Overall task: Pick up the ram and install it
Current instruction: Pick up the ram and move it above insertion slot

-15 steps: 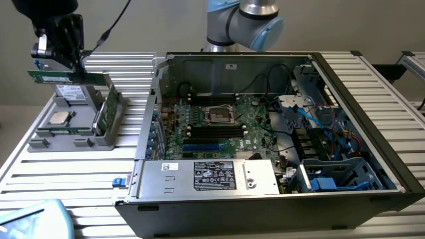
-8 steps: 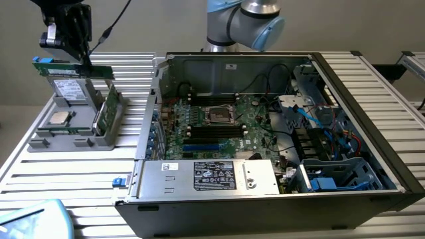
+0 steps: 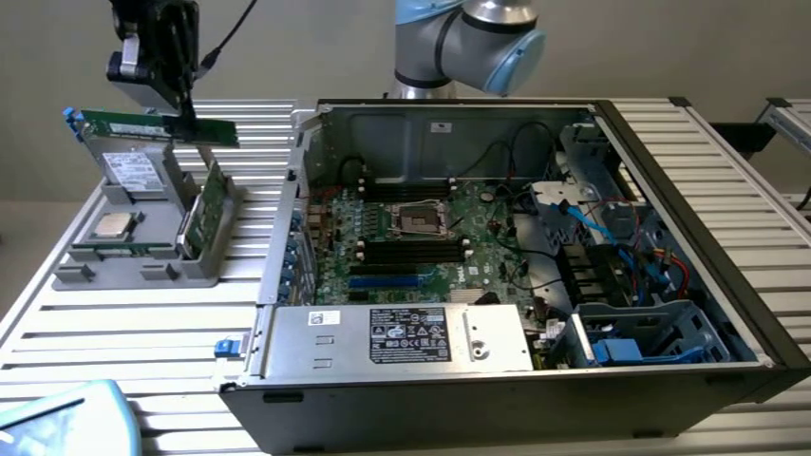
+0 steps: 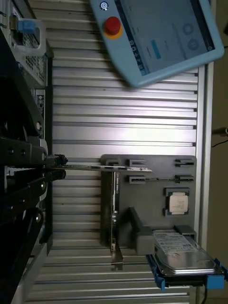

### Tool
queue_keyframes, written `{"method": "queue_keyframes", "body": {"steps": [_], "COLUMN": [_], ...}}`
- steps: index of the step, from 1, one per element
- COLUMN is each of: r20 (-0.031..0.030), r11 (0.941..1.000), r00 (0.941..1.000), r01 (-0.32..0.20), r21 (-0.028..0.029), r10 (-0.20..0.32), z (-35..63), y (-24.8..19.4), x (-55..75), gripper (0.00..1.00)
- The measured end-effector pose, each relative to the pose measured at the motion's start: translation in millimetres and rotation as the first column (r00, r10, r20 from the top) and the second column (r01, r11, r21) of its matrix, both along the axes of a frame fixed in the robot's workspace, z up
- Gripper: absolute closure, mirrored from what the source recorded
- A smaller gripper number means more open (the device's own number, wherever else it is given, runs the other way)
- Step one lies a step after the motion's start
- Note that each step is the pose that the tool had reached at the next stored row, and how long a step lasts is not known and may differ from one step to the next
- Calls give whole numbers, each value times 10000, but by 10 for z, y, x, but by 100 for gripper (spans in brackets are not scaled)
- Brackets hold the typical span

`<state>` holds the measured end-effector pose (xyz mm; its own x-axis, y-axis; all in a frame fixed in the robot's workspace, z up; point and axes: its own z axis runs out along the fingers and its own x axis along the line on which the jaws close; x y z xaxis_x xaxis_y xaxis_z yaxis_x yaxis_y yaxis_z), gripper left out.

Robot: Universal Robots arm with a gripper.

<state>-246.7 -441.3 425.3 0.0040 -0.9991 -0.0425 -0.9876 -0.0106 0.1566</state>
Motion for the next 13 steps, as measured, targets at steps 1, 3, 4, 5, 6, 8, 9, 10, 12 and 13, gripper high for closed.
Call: {"method": "queue_keyframes", "body": {"steps": [1, 3, 4, 5, 6, 8, 9, 10, 12, 13], "r20": [-53, -120, -134, -150, -165, -170, -172, -173, -172, -171], "r11": [10000, 10000, 10000, 10000, 10000, 10000, 10000, 10000, 10000, 10000], "r00": [10000, 9999, 9999, 9999, 9999, 9999, 9999, 9999, 9999, 9999], "r01": [0, 1, 1, 1, 0, -2, -6, -11, -18, -19], "r21": [0, 3, 5, 4, 5, 6, 9, 17, 52, 71], "r10": [0, -1, -1, -1, 0, 2, 6, 12, 19, 20], "z": [3, 4, 4, 5, 7, 26, 40, 56, 98, 118], "y": [-3, -9, -11, -12, -14, -18, -21, -24, -33, -39], "x": [25, 80, 103, 135, 174, 265, 303, 340, 410, 443], "gripper": [86, 86, 86, 86, 86, 86, 86, 86, 86, 86]}}
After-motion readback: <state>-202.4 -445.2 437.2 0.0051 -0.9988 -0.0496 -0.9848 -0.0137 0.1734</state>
